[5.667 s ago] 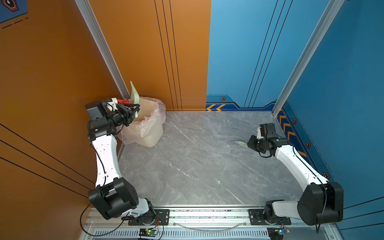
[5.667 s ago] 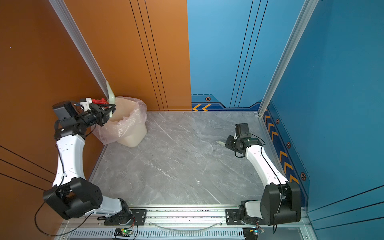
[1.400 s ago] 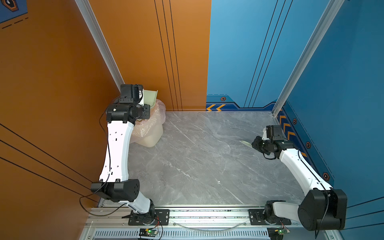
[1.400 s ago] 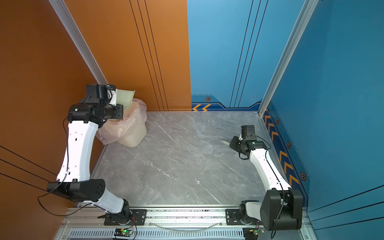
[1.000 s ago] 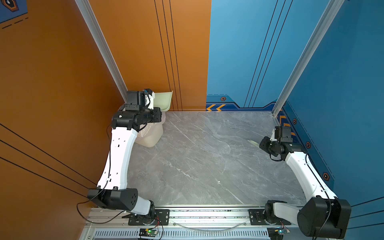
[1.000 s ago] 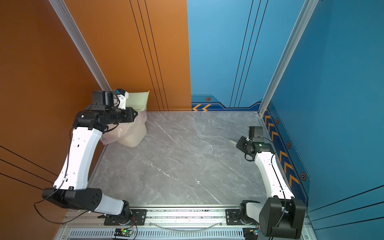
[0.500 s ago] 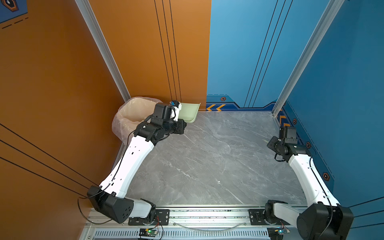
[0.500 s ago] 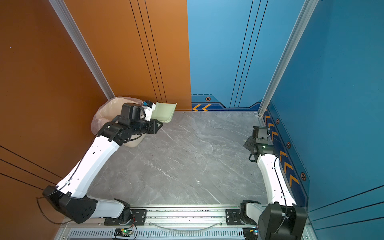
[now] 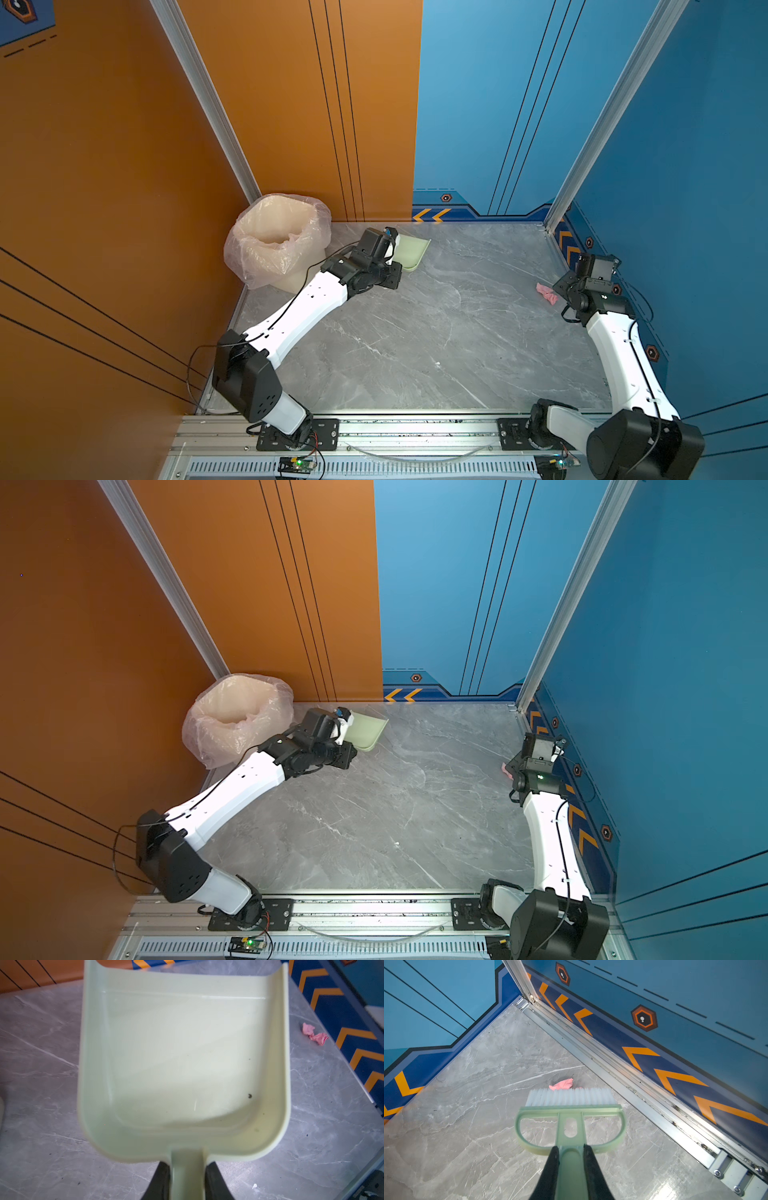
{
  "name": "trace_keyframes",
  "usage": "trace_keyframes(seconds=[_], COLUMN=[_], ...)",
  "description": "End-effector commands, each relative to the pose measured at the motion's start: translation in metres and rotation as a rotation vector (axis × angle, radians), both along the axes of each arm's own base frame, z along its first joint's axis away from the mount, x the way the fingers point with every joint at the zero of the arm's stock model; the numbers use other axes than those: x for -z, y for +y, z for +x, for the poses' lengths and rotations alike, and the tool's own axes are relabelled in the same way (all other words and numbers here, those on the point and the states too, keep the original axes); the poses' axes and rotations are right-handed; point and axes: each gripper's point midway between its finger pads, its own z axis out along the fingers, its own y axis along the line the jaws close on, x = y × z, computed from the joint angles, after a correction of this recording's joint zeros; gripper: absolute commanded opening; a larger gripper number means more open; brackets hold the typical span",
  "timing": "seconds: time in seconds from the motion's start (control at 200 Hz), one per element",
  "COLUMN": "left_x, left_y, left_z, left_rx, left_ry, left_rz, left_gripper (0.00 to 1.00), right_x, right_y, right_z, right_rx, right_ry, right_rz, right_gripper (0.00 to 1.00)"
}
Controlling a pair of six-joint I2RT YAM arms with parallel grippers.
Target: Sweep away the paper scraps from the table
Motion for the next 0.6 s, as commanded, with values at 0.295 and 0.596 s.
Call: trace_keyframes(seconds=[0.295,0.596], left_x=[0.065,0.103], left_y=[-0.041,-0.064], left_z=[-0.006,-0.013], left_rx=[0.060,0.093], left_ry=[0.043,0.096], left_rz=[0.158,0.214], left_gripper=[0.00,0.00], right_x=[0.023,0.042], right_y=[-0.027,-0.031], right_z=[-0.004,0.000], right_rx=[0.100,0.101], right_ry=[0.037,0.074], right_rz=[0.025,0.050], right_gripper=[0.00,0.00])
